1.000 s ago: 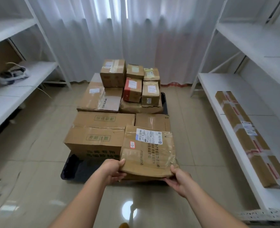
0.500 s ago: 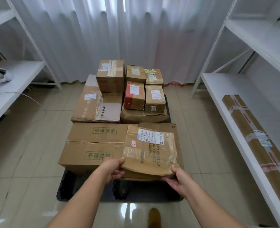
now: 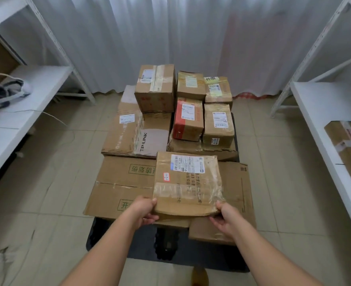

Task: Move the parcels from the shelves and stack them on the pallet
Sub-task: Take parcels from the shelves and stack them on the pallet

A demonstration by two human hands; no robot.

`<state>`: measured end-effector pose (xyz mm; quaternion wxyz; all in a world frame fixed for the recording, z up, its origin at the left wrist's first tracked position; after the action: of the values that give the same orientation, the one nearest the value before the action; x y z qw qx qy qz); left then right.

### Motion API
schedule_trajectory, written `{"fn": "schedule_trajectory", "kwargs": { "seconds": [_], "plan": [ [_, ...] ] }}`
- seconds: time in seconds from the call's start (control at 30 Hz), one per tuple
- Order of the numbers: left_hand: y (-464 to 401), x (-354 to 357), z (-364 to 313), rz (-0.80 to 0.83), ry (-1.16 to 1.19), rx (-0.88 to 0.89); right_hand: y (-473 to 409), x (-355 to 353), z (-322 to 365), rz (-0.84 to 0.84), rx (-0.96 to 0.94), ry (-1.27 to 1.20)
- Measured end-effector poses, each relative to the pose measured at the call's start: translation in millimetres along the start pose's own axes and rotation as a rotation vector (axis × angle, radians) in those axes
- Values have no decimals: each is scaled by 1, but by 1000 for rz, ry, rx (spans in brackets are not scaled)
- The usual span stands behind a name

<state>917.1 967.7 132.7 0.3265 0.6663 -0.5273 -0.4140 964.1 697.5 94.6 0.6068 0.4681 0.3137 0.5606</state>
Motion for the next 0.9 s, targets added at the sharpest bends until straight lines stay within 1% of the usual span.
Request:
{"fn": "schedule_trajectory", "kwargs": {
  "seconds": [0.13, 0.3, 0.4, 0.5, 0.6, 0.7, 0.8, 0.9],
  "plan": [
    [-13, -32, -4, -11, 24, -18, -14, 41, 16, 23, -25, 39],
    [-34, -81, -9, -23, 128, -11, -28, 104, 27, 21, -120, -1],
    [-52, -114, -12, -20, 149, -8, -39, 149, 26, 23, -155, -23],
    [-85, -152, -21, -7, 139, 34, -55, 190, 26, -8, -190, -18],
    [-124, -188, -32, -24, 168, 91, -72, 230, 27, -33, -199, 89],
    [-164, -216, -48, -41, 183, 174, -96, 259, 37, -53, -230, 116],
    [-208, -231, -69, -41, 217, 249, -123, 280, 57, -64, -272, 155],
    [-253, -235, -97, -91, 216, 318, -157, 288, 83, -91, -299, 199]
  ]
}}
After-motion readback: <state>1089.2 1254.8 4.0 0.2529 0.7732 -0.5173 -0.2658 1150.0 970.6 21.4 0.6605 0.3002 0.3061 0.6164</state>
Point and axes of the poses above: each hand's wrist, its own y-axis away from the middle knuckle, its own x-axis out of the palm, z = x × y, the point moved 8 cm from there along -y, towards the middle knuckle, and after that the axes turned 6 degrees about z, right-handed, at the moved point
